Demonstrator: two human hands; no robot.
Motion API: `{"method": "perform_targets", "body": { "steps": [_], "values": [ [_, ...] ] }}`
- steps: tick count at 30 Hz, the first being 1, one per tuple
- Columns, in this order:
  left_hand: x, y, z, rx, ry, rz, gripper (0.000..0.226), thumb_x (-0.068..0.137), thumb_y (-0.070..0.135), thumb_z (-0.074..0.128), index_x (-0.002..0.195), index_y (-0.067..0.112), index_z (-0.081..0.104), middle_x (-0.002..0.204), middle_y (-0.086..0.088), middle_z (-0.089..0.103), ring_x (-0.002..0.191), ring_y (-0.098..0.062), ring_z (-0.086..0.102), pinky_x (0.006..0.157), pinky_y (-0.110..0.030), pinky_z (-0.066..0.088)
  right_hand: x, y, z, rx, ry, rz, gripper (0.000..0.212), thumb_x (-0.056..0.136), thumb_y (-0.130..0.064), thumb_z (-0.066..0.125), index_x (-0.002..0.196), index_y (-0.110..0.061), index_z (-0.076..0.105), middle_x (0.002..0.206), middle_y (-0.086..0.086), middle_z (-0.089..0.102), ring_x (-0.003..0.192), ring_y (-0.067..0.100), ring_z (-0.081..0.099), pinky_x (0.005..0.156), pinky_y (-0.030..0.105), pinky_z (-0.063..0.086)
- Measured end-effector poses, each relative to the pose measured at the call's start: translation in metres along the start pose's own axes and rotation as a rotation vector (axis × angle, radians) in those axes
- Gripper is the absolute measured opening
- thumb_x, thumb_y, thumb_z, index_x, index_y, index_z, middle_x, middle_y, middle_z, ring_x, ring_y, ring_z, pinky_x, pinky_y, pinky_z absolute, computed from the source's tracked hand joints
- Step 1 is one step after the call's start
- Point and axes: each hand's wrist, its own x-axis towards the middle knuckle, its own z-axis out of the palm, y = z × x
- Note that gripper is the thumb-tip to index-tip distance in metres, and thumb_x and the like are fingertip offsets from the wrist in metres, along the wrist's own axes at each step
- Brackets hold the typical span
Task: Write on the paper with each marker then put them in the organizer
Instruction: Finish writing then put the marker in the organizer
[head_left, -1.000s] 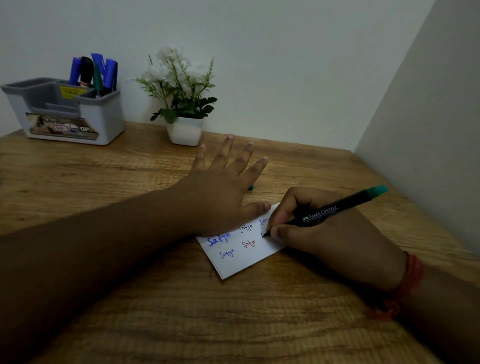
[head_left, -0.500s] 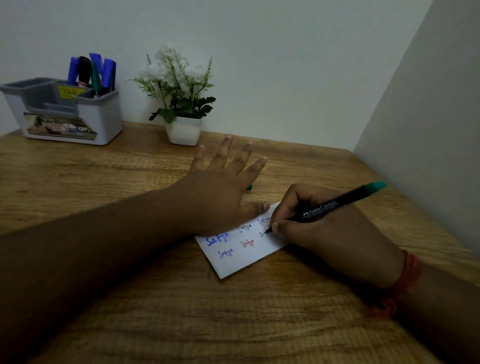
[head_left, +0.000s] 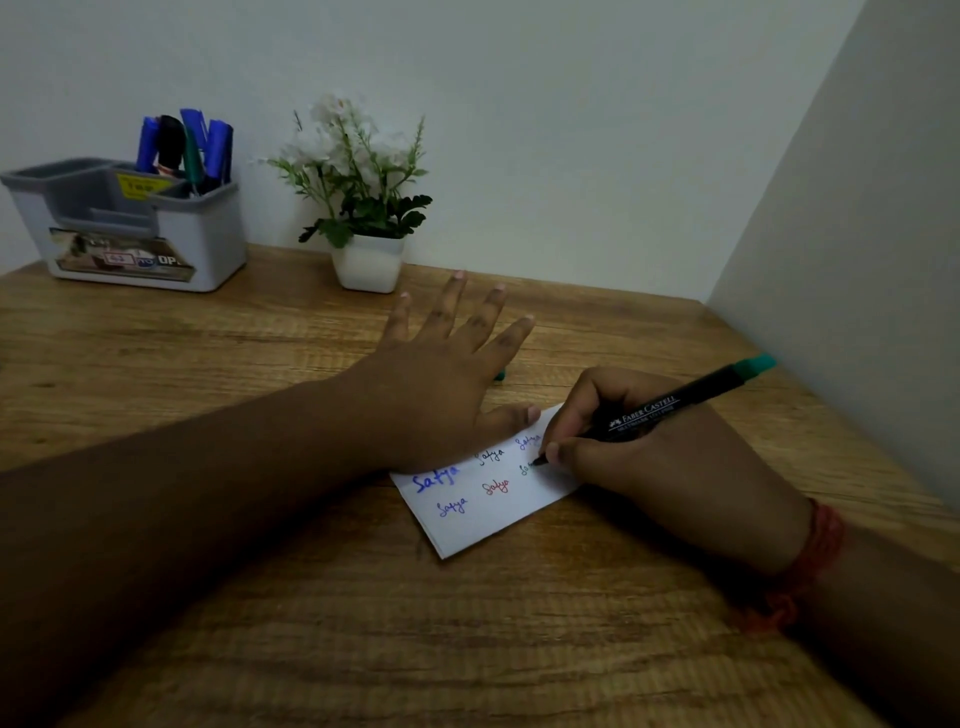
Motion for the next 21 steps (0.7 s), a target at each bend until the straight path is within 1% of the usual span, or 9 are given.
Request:
{"method": "perform_targets", "body": {
  "steps": [2,3,4,5,6,10,16,18,21],
  "values": [
    [-0.0002,-0.0001,0.0003,0.005,0.003,0.004,0.085,0.08,0.081,0.005,0.15,0.04,-0.02,0.158,0.005,-0.032,0.141,-0.024,-0.037,0.115,-0.063,-0.009,-0.0003,-0.0005,0.0004,0.005,-0.016,-0.006,0.009,0.081,-0.005,0.075,0.077,-0.012,0.073,0.084,-0.007,0.076,0.082,-0.006,0.069,0.06,0.01,0.049],
    [-0.0002,-0.0003,0.0004,0.009,0.004,0.006,0.085,0.08,0.082,0.005,0.15,0.04,-0.02,0.158,0.005,-0.032,0.141,-0.024,-0.037,0.115,-0.063,-0.009,-0.0004,-0.0004,0.0006,0.001,-0.012,-0.005,0.009,0.081,-0.006,0.075,0.076,-0.013,0.073,0.084,-0.006,0.076,0.082,-0.003,0.069,0.058,0.014,0.049],
    [-0.0002,-0.0001,0.0001,0.01,0.003,0.006,0.085,0.08,0.081,0.005,0.15,0.04,-0.02,0.158,0.005,-0.032,0.141,-0.024,-0.037,0.115,-0.063,-0.009,-0.0002,-0.0001,0.0006,-0.005,0.0,0.002,0.009,0.081,-0.007,0.075,0.076,-0.014,0.073,0.084,-0.004,0.076,0.081,0.003,0.069,0.059,0.02,0.052],
    [-0.0002,-0.0001,-0.0001,0.007,-0.002,0.002,0.085,0.081,0.081,0.007,0.15,0.039,-0.02,0.158,0.005,-0.032,0.141,-0.024,-0.037,0.115,-0.063,-0.009,0.0002,0.0001,0.0005,-0.011,0.011,0.011,0.009,0.081,-0.008,0.075,0.076,-0.014,0.073,0.084,-0.003,0.076,0.081,0.008,0.069,0.064,0.026,0.053],
    [0.0,0.0002,-0.0002,0.005,-0.005,-0.001,0.085,0.082,0.08,0.008,0.15,0.039,-0.019,0.158,0.005,-0.032,0.141,-0.023,-0.037,0.115,-0.063,-0.009,0.0004,0.0,0.0004,-0.013,0.016,0.018,0.008,0.081,-0.008,0.075,0.076,-0.015,0.073,0.085,-0.002,0.076,0.082,0.011,0.069,0.067,0.028,0.054],
    [0.0002,0.0007,-0.0013,0.008,-0.015,-0.005,0.084,0.082,0.079,0.009,0.151,0.039,-0.019,0.158,0.005,-0.032,0.141,-0.024,-0.038,0.115,-0.063,-0.009,0.0003,0.0009,0.0002,-0.017,0.025,0.015,0.009,0.08,-0.01,0.075,0.074,-0.016,0.072,0.081,-0.001,0.075,0.08,0.015,0.068,0.063,0.025,0.053],
    [0.0007,0.0005,-0.0006,0.014,-0.009,-0.003,0.085,0.081,0.081,0.008,0.15,0.04,-0.021,0.158,0.006,-0.033,0.142,-0.024,-0.037,0.114,-0.063,-0.008,-0.0004,0.002,-0.0014,-0.03,0.002,-0.004,0.01,0.079,-0.008,0.074,0.074,-0.016,0.071,0.082,0.001,0.075,0.08,0.017,0.069,0.067,0.028,0.054],
    [0.0005,0.0007,-0.001,0.01,-0.011,-0.001,0.084,0.082,0.08,0.009,0.15,0.04,-0.02,0.158,0.006,-0.033,0.141,-0.024,-0.037,0.114,-0.063,-0.009,0.0002,0.0027,-0.0011,-0.015,0.01,-0.004,0.009,0.079,-0.009,0.074,0.074,-0.016,0.072,0.081,0.001,0.075,0.075,0.012,0.068,0.06,0.023,0.052],
    [0.0,0.0006,-0.001,0.007,-0.007,0.003,0.084,0.083,0.08,0.01,0.15,0.04,-0.02,0.158,0.006,-0.033,0.141,-0.024,-0.037,0.115,-0.063,-0.009,0.002,0.0044,-0.0006,0.005,0.038,0.012,0.008,0.08,-0.01,0.074,0.075,-0.015,0.072,0.079,0.001,0.074,0.063,0.002,0.061,0.052,0.012,0.044]
  ]
}}
